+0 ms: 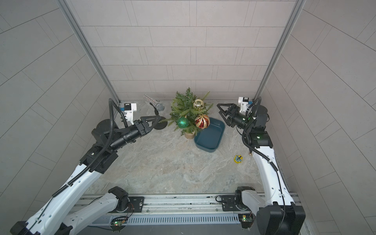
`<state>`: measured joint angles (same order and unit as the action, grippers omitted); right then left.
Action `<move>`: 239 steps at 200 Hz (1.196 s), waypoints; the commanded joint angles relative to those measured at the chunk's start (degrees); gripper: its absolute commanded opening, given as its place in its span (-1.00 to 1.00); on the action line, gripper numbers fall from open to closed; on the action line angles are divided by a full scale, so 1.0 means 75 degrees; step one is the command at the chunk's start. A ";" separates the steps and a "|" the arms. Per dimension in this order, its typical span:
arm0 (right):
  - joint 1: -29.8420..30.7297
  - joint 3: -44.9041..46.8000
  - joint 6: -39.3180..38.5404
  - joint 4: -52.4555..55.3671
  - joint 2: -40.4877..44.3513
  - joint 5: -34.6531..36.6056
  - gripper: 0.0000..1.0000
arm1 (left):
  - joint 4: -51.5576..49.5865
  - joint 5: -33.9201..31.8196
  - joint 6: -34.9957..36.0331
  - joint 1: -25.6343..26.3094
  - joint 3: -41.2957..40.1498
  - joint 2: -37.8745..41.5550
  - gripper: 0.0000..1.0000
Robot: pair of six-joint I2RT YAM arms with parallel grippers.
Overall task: Decorate the small christmas tree with ornaments
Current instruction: Reset both arms
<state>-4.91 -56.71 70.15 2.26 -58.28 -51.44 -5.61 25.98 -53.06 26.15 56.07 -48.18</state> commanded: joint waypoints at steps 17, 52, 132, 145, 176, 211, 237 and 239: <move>-0.0352 0.1120 -0.1394 0.1452 0.0837 0.0808 0.92 | -0.2355 -0.1246 0.0967 -0.0192 -0.0541 0.0886 0.97; -0.0670 0.1874 -0.2218 0.2293 0.0989 0.1575 0.99 | -0.3527 -0.2262 0.1171 -0.0405 -0.0983 0.1314 0.99; -0.0748 0.2021 -0.4180 0.2724 0.0494 0.8246 0.99 | -0.3273 -0.6859 0.3325 -0.0985 -0.0939 -0.0614 0.99; -0.0418 0.2627 -0.4655 0.1544 0.0467 0.9366 0.99 | -0.1694 -0.7401 0.4757 -0.0979 -0.1474 -0.0865 0.99; 0.0826 0.3645 -0.6889 -0.1504 -0.0315 1.1599 0.99 | 0.0895 -0.8273 0.6486 -0.1365 -0.2121 -0.2207 0.99; 0.1112 0.4363 -0.7855 -0.4568 -0.1758 1.1101 0.99 | 0.3063 -0.7874 0.6844 -0.1846 -0.2637 -0.3815 0.99; 0.1242 0.4874 -0.8589 -0.6240 -0.2466 1.0618 0.99 | 0.5391 -0.7219 0.7636 -0.1917 -0.3515 -0.4338 0.99; 0.1249 0.4912 -0.8612 -0.6354 -0.2540 1.0596 0.99 | 0.5494 -0.7189 0.7683 -0.1917 -0.3568 -0.4375 0.99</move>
<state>3.64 -22.90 13.80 -26.24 -74.11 28.05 15.81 -30.74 -3.40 12.10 33.71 -78.94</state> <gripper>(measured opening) 0.997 0.995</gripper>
